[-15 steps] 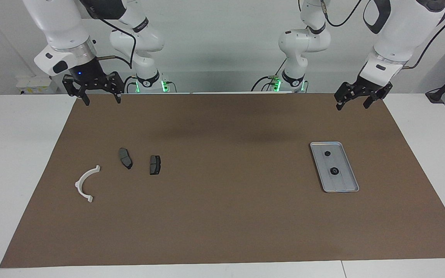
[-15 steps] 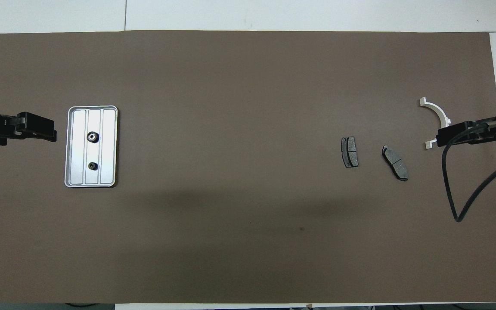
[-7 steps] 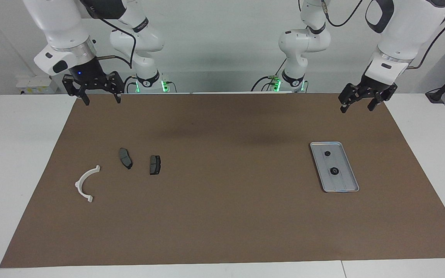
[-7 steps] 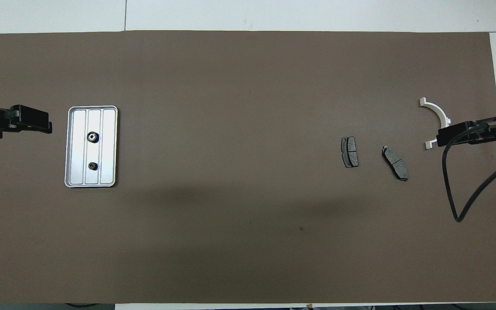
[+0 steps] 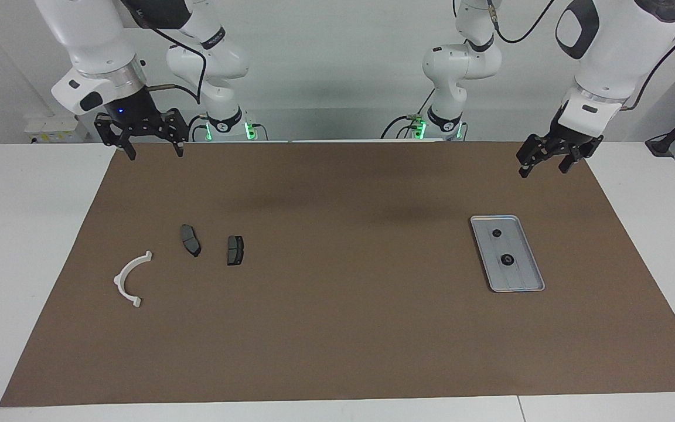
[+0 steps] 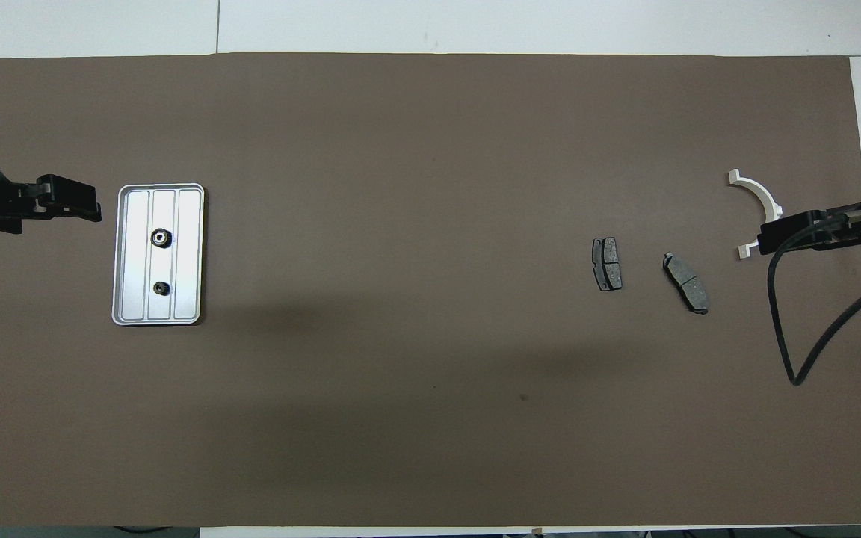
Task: Place bearing gear from tray to pile
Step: 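Reach the left gripper into the silver tray and grasp the black bearing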
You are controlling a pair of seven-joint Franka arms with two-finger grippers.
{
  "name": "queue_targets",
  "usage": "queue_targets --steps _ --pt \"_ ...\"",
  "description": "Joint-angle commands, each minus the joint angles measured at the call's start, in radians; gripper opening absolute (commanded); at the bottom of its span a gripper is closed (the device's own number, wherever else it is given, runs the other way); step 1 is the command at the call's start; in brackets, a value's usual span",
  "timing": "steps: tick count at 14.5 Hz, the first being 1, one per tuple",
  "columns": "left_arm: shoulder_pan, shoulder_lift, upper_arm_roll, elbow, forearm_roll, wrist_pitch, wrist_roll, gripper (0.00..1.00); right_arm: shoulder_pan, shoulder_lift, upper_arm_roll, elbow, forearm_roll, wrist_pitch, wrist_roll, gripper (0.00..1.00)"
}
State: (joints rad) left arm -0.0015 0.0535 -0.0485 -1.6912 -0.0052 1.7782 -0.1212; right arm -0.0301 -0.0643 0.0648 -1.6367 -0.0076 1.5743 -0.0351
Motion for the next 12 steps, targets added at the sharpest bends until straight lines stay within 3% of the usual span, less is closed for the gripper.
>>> queue_targets --steps 1,4,7,12 --pt "0.018 0.11 -0.004 -0.01 -0.006 0.122 0.021 1.0 -0.013 -0.008 0.003 -0.002 0.009 0.004 -0.034 1.0" --pt "0.029 0.182 -0.004 -0.129 -0.006 0.295 0.047 1.0 -0.013 -0.009 0.003 -0.002 0.009 0.004 -0.034 1.0" --pt "0.05 0.233 -0.004 -0.168 -0.006 0.349 0.086 1.0 -0.014 -0.009 0.0 -0.002 0.02 0.004 -0.032 1.0" --pt "0.057 0.24 -0.004 -0.281 -0.006 0.467 0.101 1.0 -0.014 -0.015 -0.002 -0.005 0.023 -0.007 -0.034 1.0"
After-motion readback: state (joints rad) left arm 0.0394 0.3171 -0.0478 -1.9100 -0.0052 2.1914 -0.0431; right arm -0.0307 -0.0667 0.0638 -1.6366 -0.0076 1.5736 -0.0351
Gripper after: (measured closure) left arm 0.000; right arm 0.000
